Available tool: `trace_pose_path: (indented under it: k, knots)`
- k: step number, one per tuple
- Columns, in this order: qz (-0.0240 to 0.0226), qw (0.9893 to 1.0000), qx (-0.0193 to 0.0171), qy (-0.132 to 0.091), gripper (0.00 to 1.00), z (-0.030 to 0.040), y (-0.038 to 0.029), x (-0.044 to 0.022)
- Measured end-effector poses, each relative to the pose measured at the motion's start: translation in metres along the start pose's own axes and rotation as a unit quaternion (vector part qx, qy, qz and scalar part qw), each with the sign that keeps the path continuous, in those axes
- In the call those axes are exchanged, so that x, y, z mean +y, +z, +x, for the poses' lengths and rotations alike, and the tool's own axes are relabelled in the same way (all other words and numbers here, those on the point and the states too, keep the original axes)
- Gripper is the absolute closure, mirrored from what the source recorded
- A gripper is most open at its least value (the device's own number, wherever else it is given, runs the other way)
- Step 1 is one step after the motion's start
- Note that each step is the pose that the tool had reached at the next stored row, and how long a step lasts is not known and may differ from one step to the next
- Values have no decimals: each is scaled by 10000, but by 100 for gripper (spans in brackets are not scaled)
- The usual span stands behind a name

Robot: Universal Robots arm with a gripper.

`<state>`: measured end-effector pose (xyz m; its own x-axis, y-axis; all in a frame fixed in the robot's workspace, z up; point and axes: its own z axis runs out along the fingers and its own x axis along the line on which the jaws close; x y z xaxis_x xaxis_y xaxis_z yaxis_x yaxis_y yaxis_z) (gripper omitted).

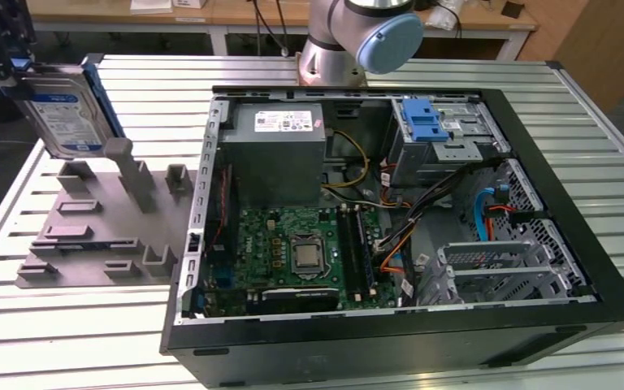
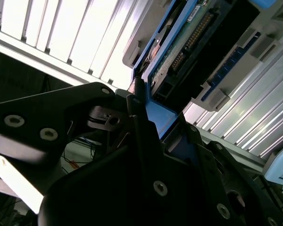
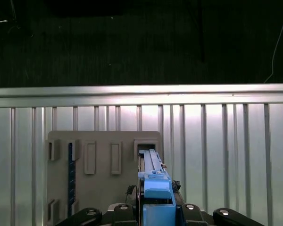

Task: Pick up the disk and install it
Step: 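Pick up the disk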

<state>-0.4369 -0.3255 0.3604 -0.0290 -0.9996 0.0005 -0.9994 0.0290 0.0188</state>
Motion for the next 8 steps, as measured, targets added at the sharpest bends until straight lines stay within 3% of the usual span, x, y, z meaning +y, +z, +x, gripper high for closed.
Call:
trace_pose_path:
  k: [8]
  knots:
    - [0,10000,0,0,64,0,-31,0]
